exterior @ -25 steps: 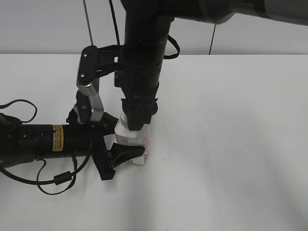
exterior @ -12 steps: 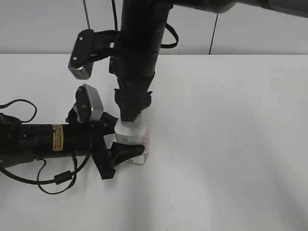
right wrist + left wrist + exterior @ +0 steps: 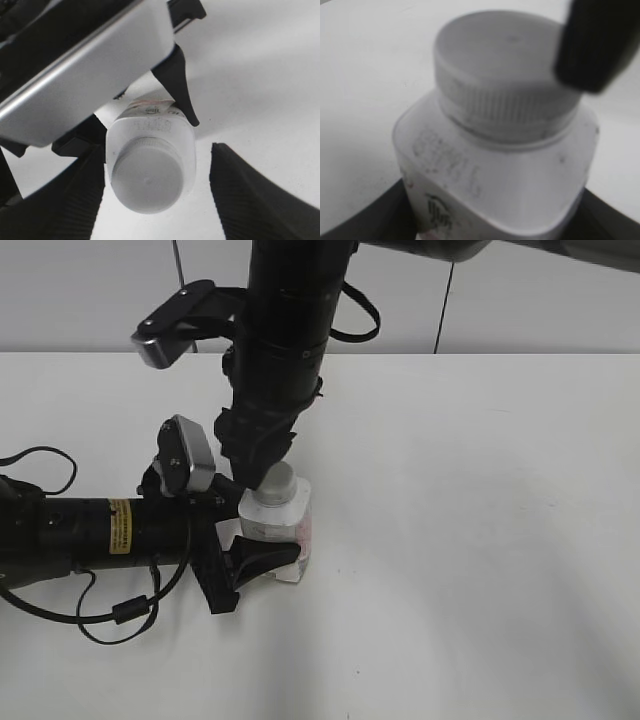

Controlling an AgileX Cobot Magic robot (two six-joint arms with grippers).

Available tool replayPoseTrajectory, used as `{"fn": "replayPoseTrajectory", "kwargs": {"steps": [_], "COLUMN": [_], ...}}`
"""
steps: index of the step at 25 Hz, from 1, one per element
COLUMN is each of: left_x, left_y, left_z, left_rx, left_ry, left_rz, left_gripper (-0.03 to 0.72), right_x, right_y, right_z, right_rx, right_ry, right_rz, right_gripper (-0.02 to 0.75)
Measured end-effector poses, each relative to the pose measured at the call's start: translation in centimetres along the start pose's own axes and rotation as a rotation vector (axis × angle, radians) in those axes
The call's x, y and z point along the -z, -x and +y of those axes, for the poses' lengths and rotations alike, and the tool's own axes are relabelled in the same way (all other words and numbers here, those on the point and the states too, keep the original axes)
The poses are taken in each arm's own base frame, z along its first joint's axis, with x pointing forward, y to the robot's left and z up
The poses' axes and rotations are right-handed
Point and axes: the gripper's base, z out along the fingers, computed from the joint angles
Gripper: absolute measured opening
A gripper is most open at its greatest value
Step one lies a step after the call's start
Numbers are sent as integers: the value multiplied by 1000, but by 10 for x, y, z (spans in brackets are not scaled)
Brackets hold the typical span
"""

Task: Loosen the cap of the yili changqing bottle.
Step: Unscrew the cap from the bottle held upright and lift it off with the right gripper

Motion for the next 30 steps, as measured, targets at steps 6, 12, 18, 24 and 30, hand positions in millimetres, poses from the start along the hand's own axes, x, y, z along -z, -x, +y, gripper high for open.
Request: {"fn": "replayPoseTrajectory", "kwargs": {"steps": [6,12,18,24,30], "left_x": [0,0,0,0,0], "left_y": [0,0,0,0,0], "left_z": [0,0,0,0,0], "left_rx": [0,-1,-1,-2,-2], "left_ry": [0,-2,-2,-3,-3], "left_rz": [0,0,0,1,1], "left_gripper": [451,449,449,449,449], "right_x": [2,4,2,-4,-4], "right_y": [-2,-3,-4,-9,-9], "right_z": [0,-1,-1,0,0], "right_rx": [-230,-579,-715,-739,-730], "right_ry": [-12,-34,-34,-34,-34], "right_rz": [5,7,14,41,41], "right_gripper": [520,520,520,520,502]}}
